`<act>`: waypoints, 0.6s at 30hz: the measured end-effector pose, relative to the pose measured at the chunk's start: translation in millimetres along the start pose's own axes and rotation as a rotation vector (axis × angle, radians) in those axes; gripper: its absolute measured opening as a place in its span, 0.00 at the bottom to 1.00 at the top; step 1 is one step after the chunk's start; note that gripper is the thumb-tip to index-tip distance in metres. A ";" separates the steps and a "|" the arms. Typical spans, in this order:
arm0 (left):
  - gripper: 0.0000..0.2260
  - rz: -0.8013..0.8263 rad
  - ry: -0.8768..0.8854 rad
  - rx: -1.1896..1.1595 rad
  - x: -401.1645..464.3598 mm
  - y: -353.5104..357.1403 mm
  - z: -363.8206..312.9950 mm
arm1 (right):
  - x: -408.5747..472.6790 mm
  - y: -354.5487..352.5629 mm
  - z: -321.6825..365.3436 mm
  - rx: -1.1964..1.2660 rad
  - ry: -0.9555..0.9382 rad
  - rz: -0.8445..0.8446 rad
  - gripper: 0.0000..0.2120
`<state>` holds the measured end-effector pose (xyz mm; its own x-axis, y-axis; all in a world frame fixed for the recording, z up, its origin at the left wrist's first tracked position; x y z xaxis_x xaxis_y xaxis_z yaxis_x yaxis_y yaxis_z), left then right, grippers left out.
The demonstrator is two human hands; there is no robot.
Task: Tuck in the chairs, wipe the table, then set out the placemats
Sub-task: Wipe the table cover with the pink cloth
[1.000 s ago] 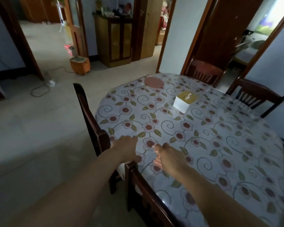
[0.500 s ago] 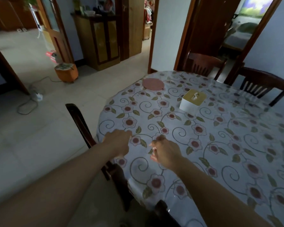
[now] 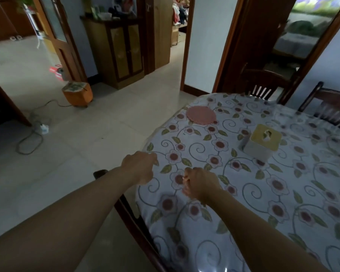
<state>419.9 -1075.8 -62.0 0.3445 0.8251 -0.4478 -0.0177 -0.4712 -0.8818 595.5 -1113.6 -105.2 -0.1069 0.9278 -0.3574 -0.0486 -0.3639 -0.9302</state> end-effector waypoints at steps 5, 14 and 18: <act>0.18 0.024 0.150 0.031 56.2 -25.0 56.8 | 55.8 -8.9 34.5 0.041 0.181 -0.001 0.12; 0.18 0.086 0.427 0.187 115.0 -86.3 141.1 | 103.9 -43.3 104.2 0.250 0.498 -0.063 0.12; 0.20 0.124 0.507 0.211 145.1 -106.7 140.7 | 117.0 -52.7 109.4 0.297 0.610 -0.122 0.12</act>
<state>339.7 -861.9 -53.7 0.7352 0.4898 -0.4686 -0.2558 -0.4397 -0.8609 476.9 -994.9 -88.8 0.4907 0.8120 -0.3160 -0.3043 -0.1801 -0.9354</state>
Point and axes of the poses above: each hand's wrist, its own x-axis towards the middle knuckle, its own y-axis out of the palm, z = x × y, the point moved 3 cm from there along x, towards the middle knuckle, and after that the axes turned 7 degrees about z, right-handed, at the moved point
